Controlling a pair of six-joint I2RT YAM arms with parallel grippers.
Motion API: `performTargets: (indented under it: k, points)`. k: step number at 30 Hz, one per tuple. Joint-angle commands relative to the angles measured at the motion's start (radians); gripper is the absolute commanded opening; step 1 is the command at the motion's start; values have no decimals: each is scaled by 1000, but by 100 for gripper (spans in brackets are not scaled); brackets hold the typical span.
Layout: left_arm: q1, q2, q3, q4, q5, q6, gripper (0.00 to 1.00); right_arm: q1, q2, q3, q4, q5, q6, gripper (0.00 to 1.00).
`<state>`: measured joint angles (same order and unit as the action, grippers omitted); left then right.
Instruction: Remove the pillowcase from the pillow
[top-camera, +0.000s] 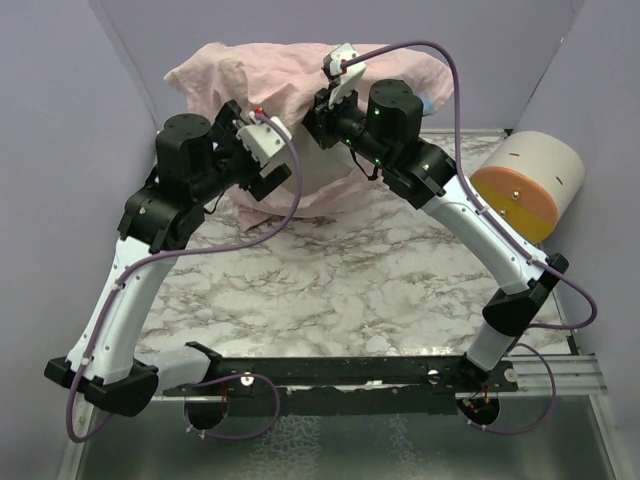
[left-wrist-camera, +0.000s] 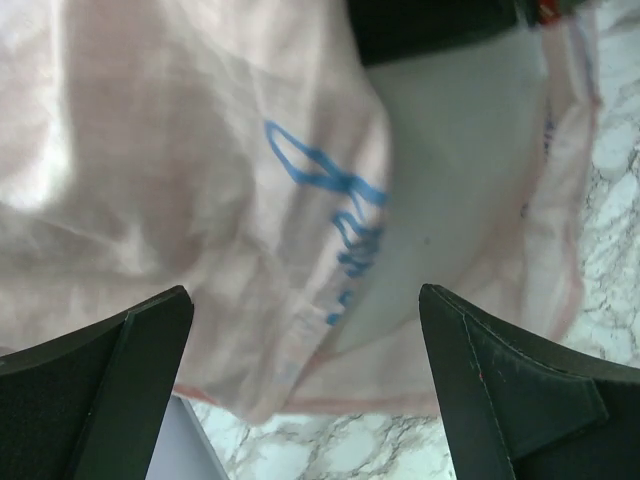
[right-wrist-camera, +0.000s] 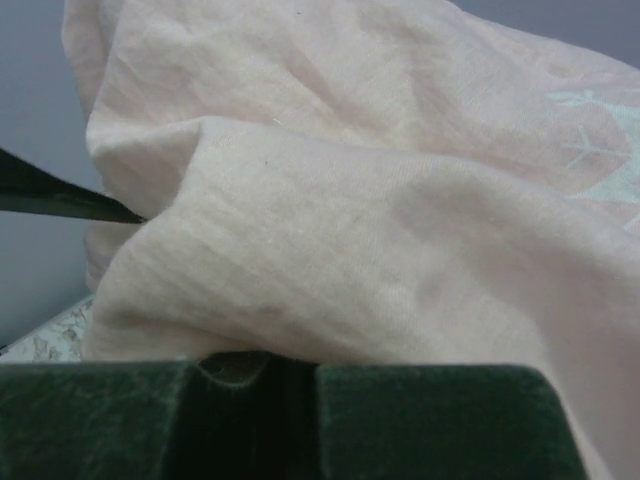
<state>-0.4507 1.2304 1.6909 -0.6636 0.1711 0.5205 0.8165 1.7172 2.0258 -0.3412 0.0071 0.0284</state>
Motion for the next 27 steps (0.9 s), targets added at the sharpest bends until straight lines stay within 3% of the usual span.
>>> performTargets:
  k: [1,5,10,12,16,19,24,27]
  points:
    - [5,-133,-85,2,72,147,99,2,10,74,20,17,-8,1]
    - [4,-192,-231,220,-99,197,99,3,6,71,19,1,8,1]
    - [3,-156,-319,532,-300,266,97,3,-4,61,12,-26,40,1]
    - [2,-131,-317,594,-324,268,95,3,-10,57,10,-31,47,1]
    - [3,-61,-250,563,-331,231,91,2,-24,48,12,-41,55,1]
    - [3,-39,-230,625,-380,231,79,2,-37,40,5,-45,43,1]
    - [2,-31,-168,800,-456,276,46,0,-69,-28,22,-25,12,1]
    - [2,-21,-98,840,-465,286,36,0,-80,-72,31,-21,4,1]
